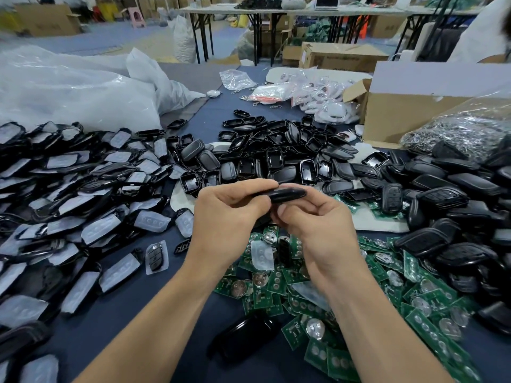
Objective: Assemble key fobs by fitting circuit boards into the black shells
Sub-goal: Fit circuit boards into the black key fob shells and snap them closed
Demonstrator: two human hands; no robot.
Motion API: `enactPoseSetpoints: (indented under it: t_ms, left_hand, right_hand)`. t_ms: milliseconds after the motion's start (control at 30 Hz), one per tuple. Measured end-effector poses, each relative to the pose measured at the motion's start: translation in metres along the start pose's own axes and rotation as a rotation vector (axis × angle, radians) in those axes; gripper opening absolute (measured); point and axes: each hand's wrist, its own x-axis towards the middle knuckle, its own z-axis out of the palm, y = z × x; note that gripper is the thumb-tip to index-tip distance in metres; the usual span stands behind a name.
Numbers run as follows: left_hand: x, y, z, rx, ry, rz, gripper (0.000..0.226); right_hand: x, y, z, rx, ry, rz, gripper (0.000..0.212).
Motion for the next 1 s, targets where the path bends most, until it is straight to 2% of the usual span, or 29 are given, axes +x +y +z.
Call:
enactPoseSetpoints:
  t_ms: [100, 200, 233, 267, 300, 367, 400, 433, 467, 567, 667, 700, 767, 800, 867, 1000]
  left_hand:
    - [0.0, -0.004, -0.001, 0.141, -0.012, 0.029, 0.038]
    - [-0.001, -0.007, -0.001, 0.248, 0.029, 0.004, 0.033]
    - [-0.001, -0.008, -0.002, 0.266, 0.056, -0.004, 0.031]
    - [-0.001, -0.008, -0.003, 0.273, 0.084, -0.018, 0.027]
    - [-0.001, -0.008, -0.004, 0.278, 0.106, -0.039, 0.023]
    - [0.0, -0.008, -0.007, 0.312, 0.135, -0.076, 0.016]
    - [-0.001, -0.008, -0.008, 0.335, 0.148, -0.087, 0.014]
    - [-0.001, -0.008, -0.008, 0.361, 0.158, -0.091, 0.013]
    - [-0.002, -0.008, -0.008, 0.393, 0.161, -0.089, 0.013]
    - [-0.001, -0.008, -0.008, 0.49, 0.168, -0.076, 0.019]
    - [0.002, -0.009, -0.011, 0.573, 0.191, -0.086, 0.022]
    - [0.003, -0.009, -0.012, 0.583, 0.195, -0.092, 0.021]
    - [0.005, -0.01, -0.013, 0.591, 0.202, -0.102, 0.02]
    - [0.005, -0.011, -0.013, 0.597, 0.199, -0.102, 0.02]
    - [0.006, -0.011, -0.013, 0.614, 0.179, -0.093, 0.02]
    - [0.003, -0.013, -0.009, 0.746, 0.073, -0.017, 0.024]
  right_hand:
    - [0.003, -0.003, -0.008, -0.163, 0.026, -0.065, 0.032]
    - [0.007, -0.012, -0.019, -0.4, 0.001, -0.038, 0.021]
    - [0.007, -0.017, -0.023, -0.391, 0.018, -0.021, 0.02]
    - [0.009, -0.023, -0.03, -0.251, 0.05, 0.007, 0.018]
    - [0.009, -0.031, -0.037, 0.044, 0.062, 0.049, 0.015]
    - [0.01, -0.041, -0.056, 0.639, 0.03, 0.048, 0.035]
    - [0.01, -0.045, -0.062, 0.743, 0.009, 0.025, 0.042]
    - [0.01, -0.047, -0.063, 0.701, 0.003, 0.021, 0.043]
    - [0.011, -0.045, -0.061, 0.559, 0.008, 0.036, 0.038]
    - [0.013, -0.034, -0.042, -0.067, 0.146, 0.052, 0.021]
    - [0.02, -0.024, -0.033, -0.683, 0.26, -0.172, 0.029]
    - [0.024, -0.021, -0.032, -0.868, 0.234, -0.211, 0.034]
    - [0.031, -0.015, -0.031, -1.178, 0.122, -0.166, 0.046]
    - [0.033, -0.011, -0.03, -1.254, 0.077, -0.124, 0.047]
    - [0.032, -0.005, -0.032, -1.255, 0.071, -0.137, 0.038]
    - [0.025, -0.002, -0.038, -1.063, 0.273, -0.257, 0.031]
